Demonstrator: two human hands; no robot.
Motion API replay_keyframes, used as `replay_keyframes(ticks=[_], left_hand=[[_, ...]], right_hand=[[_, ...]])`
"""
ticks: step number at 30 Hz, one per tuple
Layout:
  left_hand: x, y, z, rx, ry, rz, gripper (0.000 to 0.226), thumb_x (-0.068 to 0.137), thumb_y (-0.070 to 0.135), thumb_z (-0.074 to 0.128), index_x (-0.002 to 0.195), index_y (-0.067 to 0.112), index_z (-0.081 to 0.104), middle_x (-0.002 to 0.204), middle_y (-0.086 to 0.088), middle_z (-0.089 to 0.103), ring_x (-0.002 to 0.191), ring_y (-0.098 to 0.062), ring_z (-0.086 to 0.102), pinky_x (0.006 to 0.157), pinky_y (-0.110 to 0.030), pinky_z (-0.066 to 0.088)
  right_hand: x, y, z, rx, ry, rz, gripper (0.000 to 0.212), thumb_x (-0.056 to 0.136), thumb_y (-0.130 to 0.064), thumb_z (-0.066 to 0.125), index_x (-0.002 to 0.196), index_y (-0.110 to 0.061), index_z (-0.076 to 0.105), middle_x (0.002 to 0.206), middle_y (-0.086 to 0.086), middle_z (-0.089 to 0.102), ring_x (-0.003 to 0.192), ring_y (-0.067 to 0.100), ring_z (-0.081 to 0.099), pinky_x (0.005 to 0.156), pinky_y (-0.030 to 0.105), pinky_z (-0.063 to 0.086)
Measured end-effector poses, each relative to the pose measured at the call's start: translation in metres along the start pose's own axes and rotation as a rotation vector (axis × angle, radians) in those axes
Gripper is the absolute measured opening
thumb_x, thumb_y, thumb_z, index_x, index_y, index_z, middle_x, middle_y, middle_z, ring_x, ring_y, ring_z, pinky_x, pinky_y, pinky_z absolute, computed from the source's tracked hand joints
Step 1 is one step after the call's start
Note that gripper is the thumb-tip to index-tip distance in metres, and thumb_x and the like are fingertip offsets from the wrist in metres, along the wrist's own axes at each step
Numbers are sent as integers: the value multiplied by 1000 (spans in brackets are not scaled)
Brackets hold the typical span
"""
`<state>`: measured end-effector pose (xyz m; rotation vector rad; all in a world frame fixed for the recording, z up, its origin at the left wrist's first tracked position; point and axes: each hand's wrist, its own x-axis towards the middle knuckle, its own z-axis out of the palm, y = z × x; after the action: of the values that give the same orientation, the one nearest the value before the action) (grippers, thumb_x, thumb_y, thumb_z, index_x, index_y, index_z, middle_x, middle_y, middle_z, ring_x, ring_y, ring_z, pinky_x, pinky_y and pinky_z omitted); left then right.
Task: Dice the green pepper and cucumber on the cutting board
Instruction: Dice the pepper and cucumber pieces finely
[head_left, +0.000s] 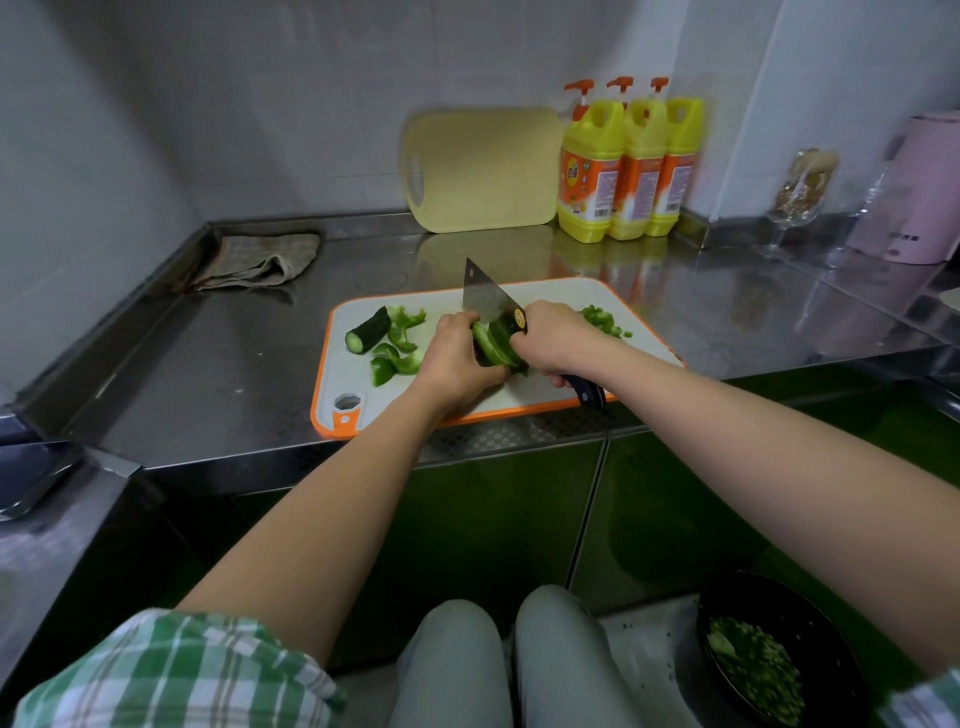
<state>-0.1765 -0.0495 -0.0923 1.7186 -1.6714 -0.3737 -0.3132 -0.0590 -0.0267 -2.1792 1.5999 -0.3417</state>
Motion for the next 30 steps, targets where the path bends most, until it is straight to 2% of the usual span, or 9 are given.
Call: replay_keyframes(ticks=[3, 7, 11, 14, 22, 30], left_hand=[[-3, -1, 0, 16, 7, 21, 80, 74, 21, 80, 140, 3, 40, 133, -16, 39, 114, -30, 53, 102, -37, 44], [-5, -3, 1, 3, 48, -11, 86, 73, 29, 82, 143, 4, 40, 135, -14, 39, 112, -28, 55, 102, -37, 45], [-4, -4, 0, -12, 74, -23, 85, 72, 30, 84, 141, 4, 43, 133, -12, 43, 103, -24, 59, 95, -31, 48], [-3, -5, 0, -17, 80, -24, 82, 71, 29, 85, 139, 5, 46, 129, -12, 46, 100, -24, 60, 91, -28, 49], [-2, -6, 1, -32, 67, -29, 81, 69, 29, 86, 138, 6, 48, 122, -11, 55, 92, -19, 62, 84, -26, 51], [-2, -6, 1, -29, 53, -45, 80, 73, 27, 85, 139, 6, 46, 127, -11, 48, 90, -14, 53, 83, -19, 43]], right_hand=[[-1, 12, -1, 55, 18, 4, 12, 92, -10, 39, 85, -4, 47, 59, 14, 54, 43, 27, 55, 41, 24, 41], [-9, 24, -4, 184, 33, -17, 22, 95, -13, 39, 73, -12, 41, 56, 10, 48, 40, 23, 50, 36, 17, 34], [-13, 20, -19, 239, 17, -34, 20, 95, -13, 38, 76, -13, 42, 56, 9, 46, 38, 21, 45, 35, 17, 34], [-18, 14, -25, 201, -26, -41, 13, 94, -12, 38, 83, -9, 44, 58, 9, 47, 38, 21, 44, 36, 19, 36], [-22, 10, -19, 89, -50, -24, 14, 94, -11, 39, 83, -6, 46, 59, 10, 51, 38, 20, 47, 37, 19, 37], [-20, 9, -14, -8, -107, -18, 15, 91, -8, 38, 81, -3, 48, 56, 13, 53, 36, 21, 50, 36, 18, 38]])
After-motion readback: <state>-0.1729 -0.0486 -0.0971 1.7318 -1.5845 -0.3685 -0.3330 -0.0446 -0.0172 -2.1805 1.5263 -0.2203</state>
